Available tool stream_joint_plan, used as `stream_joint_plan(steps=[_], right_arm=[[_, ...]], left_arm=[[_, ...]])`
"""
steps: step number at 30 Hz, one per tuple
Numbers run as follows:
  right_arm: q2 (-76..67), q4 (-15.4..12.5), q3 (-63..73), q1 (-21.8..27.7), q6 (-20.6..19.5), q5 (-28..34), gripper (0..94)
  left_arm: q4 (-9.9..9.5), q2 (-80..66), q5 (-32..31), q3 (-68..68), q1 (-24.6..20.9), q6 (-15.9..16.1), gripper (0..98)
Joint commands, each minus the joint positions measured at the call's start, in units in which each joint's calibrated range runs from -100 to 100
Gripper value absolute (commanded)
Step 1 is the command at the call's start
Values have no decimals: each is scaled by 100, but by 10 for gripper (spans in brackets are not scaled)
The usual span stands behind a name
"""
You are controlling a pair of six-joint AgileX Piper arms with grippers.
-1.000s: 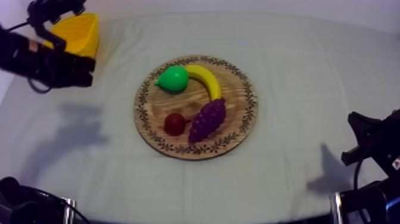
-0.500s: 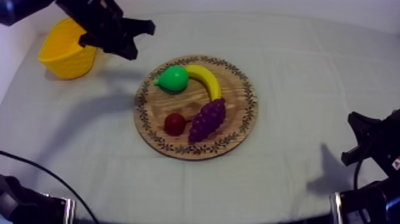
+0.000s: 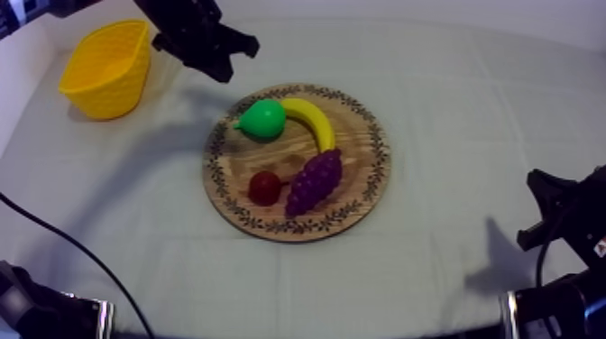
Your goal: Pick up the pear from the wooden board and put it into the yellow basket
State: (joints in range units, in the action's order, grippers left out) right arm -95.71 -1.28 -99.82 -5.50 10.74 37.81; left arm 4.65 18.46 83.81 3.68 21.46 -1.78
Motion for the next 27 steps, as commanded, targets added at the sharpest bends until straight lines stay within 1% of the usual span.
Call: stream_joint_plan(steps=[1, 3, 5, 8, 10, 13, 15, 16, 18, 21, 27], right_arm=[[-4, -1, 5, -1, -2, 2, 4], [-4, -1, 5, -1, -2, 2, 4], [-4, -1, 5, -1, -2, 2, 4], [-4, -1, 5, -1, -2, 2, 4], [-4, -1, 5, -1, -2, 2, 4], [-4, -1, 5, -1, -2, 2, 4], [-4, -1, 5, -1, -2, 2, 4], [-4, -1, 5, -1, -2, 2, 4], [-4, -1, 5, -1, -2, 2, 4], [-4, -1, 5, -1, -2, 2, 4], [-4, -1, 5, -1, -2, 2, 4]], left_arm=[[40, 24, 179, 65, 6, 1467, 0], [122, 59, 310, 130, 12, 2005, 0], [202, 85, 379, 184, 19, 2436, 0], [283, 129, 492, 313, 31, 2864, 0], [306, 162, 638, 441, 37, 3009, 0], [334, 198, 834, 597, 32, 3052, 10], [354, 205, 897, 630, 24, 3044, 66], [355, 204, 910, 628, 19, 3023, 109], [336, 202, 925, 608, 11, 2954, 232], [256, 201, 983, 601, 27, 2815, 396], [58, 200, 1074, 581, 115, 2653, 662]])
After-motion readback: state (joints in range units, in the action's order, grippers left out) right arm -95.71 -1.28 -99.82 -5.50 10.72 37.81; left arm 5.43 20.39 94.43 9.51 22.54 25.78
